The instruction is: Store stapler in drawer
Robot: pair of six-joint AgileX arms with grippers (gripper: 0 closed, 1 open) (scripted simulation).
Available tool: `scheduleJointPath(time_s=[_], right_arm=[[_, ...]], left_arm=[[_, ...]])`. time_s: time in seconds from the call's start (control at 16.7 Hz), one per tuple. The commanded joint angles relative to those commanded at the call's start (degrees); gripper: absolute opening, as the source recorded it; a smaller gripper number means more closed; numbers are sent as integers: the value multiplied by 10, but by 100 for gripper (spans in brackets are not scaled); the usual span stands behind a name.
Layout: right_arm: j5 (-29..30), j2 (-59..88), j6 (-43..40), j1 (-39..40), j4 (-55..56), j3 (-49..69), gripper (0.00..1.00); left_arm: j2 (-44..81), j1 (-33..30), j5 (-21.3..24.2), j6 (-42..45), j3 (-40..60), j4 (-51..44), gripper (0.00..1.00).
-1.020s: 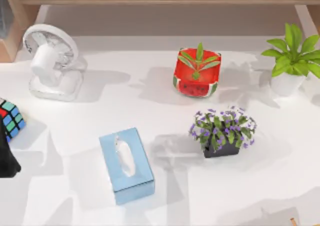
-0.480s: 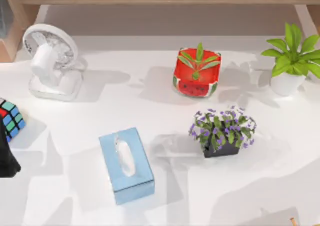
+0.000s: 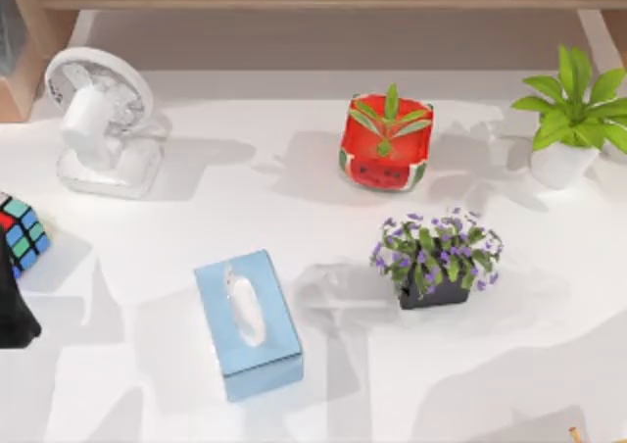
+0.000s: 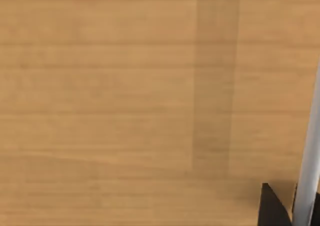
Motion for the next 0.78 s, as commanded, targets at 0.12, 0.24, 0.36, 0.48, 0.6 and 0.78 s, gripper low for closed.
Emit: scheduleJointPath(time_s=[0.12,0.24,0.36,0.48,0.6,0.78], right_arm=[[0,0,0,0,0,0,45],[0,0,0,0,0,0,60],[0,0,0,0,0,0,75],[0,0,0,0,0,0,90],[0,0,0,0,0,0,100],[0,0,0,0,0,0,100]], left_arm=[[0,0,0,0,0,0,100],[0,0,0,0,0,0,100],[0,0,0,0,0,0,100],[0,0,0,0,0,0,100],[0,0,0,0,0,0,100],[0,0,0,0,0,0,100]])
